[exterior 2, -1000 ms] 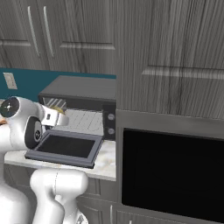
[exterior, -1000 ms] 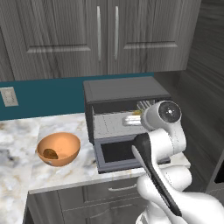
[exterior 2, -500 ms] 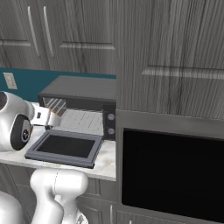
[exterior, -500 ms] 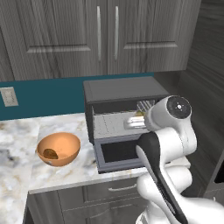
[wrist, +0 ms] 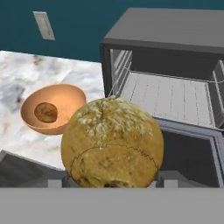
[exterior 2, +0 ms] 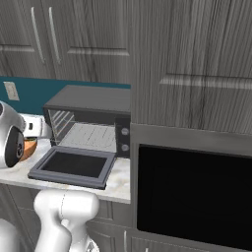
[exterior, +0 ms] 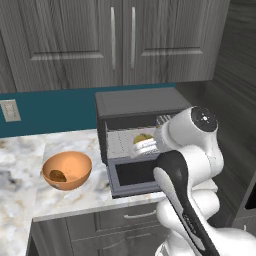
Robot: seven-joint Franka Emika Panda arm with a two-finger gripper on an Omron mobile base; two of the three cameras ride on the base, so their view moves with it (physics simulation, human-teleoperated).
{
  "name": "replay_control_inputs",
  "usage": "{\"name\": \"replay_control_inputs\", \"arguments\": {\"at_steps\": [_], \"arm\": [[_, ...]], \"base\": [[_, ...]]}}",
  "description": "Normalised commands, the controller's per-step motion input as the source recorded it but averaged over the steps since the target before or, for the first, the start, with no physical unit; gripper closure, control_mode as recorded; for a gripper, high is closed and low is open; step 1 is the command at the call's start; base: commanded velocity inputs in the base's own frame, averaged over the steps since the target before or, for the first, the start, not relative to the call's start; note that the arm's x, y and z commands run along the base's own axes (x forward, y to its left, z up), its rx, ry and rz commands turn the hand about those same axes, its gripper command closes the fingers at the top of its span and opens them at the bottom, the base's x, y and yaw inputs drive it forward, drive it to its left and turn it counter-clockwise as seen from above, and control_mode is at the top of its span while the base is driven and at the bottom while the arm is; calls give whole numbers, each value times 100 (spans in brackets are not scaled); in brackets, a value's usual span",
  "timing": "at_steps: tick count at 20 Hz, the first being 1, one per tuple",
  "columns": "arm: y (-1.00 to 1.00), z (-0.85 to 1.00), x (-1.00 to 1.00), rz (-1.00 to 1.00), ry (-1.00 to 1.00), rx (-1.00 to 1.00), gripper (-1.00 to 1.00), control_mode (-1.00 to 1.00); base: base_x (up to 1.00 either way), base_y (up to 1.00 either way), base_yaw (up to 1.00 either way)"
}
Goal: Pick up the heated bread from the toaster oven and place it in the bowl. Then move the bread bowl to the dining counter.
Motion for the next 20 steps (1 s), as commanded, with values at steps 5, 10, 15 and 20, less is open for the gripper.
{"name": "replay_control_inputs", "arguments": {"at_steps": [5, 10, 15, 20], "arm": [[96, 0, -9, 9, 10, -1, 100, -100], [100, -9, 11, 1, 12, -5, 100, -100], [82, -37, 54, 0, 17, -7, 100, -100], [35, -27, 22, 2, 2, -2, 100, -100]], "base": [[0, 0, 0], [0, 0, 0], [0, 0, 0], [0, 0, 0]]}}
